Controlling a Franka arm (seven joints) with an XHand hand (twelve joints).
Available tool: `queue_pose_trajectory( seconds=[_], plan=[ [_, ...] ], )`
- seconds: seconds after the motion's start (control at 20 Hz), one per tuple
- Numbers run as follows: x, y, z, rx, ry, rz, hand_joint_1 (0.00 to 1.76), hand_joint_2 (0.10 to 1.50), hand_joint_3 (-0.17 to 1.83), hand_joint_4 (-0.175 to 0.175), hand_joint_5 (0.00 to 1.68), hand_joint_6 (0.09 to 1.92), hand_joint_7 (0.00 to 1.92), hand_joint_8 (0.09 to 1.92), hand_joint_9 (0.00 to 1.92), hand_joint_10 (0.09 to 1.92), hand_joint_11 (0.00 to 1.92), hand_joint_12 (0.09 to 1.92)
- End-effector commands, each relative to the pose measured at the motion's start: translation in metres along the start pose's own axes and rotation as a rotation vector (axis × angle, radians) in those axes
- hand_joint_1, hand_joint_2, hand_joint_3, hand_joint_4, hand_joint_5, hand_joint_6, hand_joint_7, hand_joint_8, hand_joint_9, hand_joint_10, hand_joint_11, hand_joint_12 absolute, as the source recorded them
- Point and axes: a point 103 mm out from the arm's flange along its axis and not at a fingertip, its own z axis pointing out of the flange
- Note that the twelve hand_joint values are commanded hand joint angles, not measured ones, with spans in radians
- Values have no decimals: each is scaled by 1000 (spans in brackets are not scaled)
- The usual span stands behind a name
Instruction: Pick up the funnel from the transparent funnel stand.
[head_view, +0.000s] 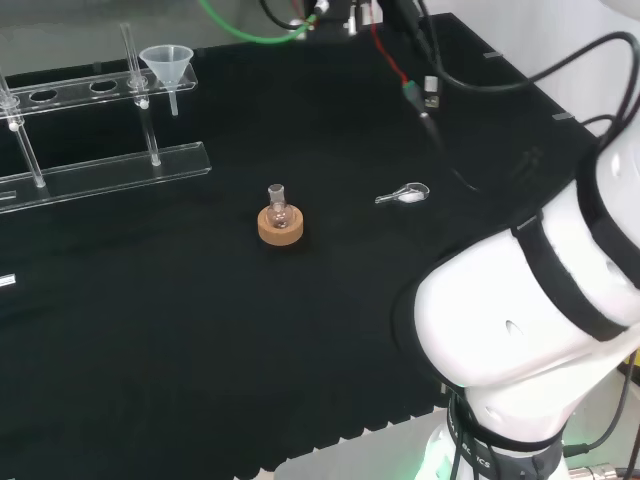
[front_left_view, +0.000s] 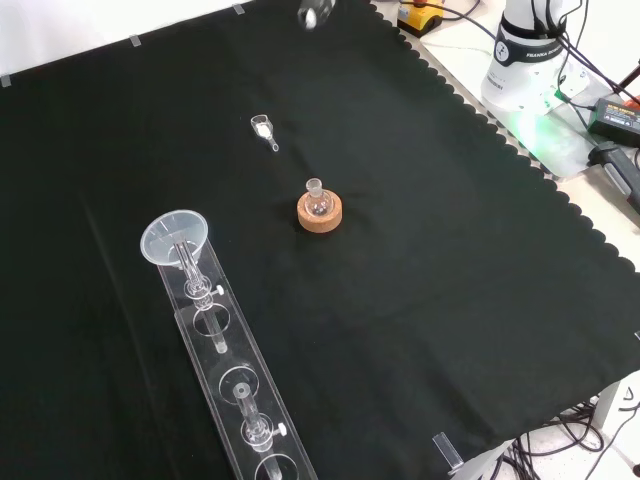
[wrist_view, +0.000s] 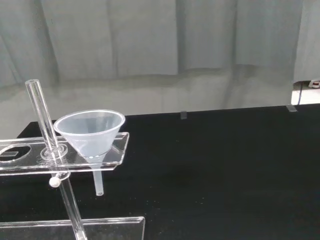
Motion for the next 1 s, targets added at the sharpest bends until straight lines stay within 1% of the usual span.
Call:
queue_pose_trajectory(
  seconds=[0.05, 0.2, 0.4, 0.6, 0.7, 0.8, 1.0],
  plan=[
    [58, 70, 43, 36, 10, -32, 237, 784, 104, 65, 66, 87, 0, 87, 0, 154, 0, 934],
    [65, 86, 58, 61, 9, -48, 238, 784, 103, 65, 66, 87, 0, 87, 0, 156, 0, 935],
    [71, 101, 74, 95, 2, -64, 240, 784, 102, 65, 65, 87, 0, 87, 0, 159, 0, 936],
    [75, 113, 91, 141, -37, -89, 241, 785, 100, 64, 64, 87, 0, 87, 0, 160, 0, 937],
    [75, 117, 100, 157, -40, -90, 241, 785, 99, 64, 64, 87, 0, 87, 0, 161, 0, 937],
    [75, 123, 108, 190, -47, -94, 241, 785, 99, 64, 63, 87, 0, 87, 0, 161, 0, 937],
    [79, 130, 125, 237, -63, -103, 239, 791, 87, 65, 46, 87, 0, 87, 0, 105, 0, 910]
  ],
)
